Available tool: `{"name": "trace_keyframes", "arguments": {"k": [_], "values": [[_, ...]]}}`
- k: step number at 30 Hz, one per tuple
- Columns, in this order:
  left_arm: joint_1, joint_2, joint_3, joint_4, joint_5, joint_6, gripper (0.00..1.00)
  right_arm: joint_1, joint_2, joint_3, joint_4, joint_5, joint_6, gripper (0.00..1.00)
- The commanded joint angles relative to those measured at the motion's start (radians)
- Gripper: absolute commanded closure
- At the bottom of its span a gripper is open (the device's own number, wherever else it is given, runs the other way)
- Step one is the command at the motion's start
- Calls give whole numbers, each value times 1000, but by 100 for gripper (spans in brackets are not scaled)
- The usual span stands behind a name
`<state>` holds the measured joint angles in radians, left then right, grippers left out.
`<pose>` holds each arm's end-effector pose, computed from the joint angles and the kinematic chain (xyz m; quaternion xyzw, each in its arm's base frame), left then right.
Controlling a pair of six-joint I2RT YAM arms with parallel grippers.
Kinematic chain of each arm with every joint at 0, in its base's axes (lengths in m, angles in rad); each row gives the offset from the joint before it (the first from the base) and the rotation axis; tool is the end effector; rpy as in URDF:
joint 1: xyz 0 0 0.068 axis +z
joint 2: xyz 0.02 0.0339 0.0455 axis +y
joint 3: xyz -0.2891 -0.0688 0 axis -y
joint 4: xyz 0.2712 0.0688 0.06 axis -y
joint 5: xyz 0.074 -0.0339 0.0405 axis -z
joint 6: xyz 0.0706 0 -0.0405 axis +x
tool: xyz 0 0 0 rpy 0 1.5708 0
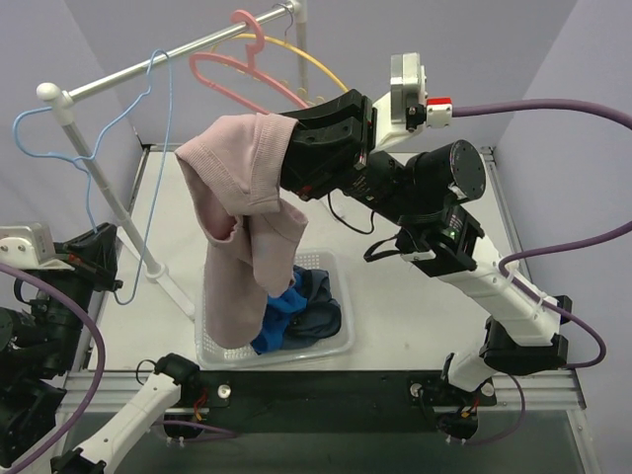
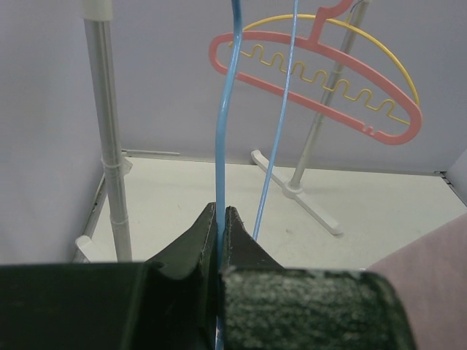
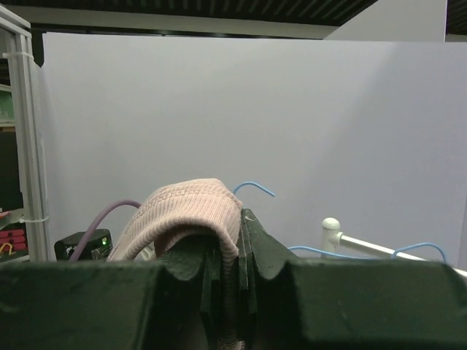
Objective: Remove the tank top from the hanger
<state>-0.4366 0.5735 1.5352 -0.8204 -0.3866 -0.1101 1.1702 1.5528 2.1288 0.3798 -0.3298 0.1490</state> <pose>0.0304 0.0152 0.5467 -0.0386 0.6582 -0.0789 0.7477 0.0923 0.2767 0.7156 -0.2824 0.1840 0.6154 0.7125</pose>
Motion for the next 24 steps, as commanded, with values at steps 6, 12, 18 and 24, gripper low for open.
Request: {"name": "trace_keyframes", "arguments": {"k": [6, 12, 18, 24], "values": [[2, -1, -21, 1, -24, 18, 100, -44, -92, -358, 215, 101, 52, 100], [2, 5, -27, -13, -38, 29, 100, -64, -206, -924, 335, 233, 66, 100], [1, 6, -29, -40, -44, 26, 100, -76, -179, -1323, 326, 419, 37, 100], [1, 26, -56, -60, -55, 36, 100, -75, -34, -1415, 220, 345, 199, 100]]}}
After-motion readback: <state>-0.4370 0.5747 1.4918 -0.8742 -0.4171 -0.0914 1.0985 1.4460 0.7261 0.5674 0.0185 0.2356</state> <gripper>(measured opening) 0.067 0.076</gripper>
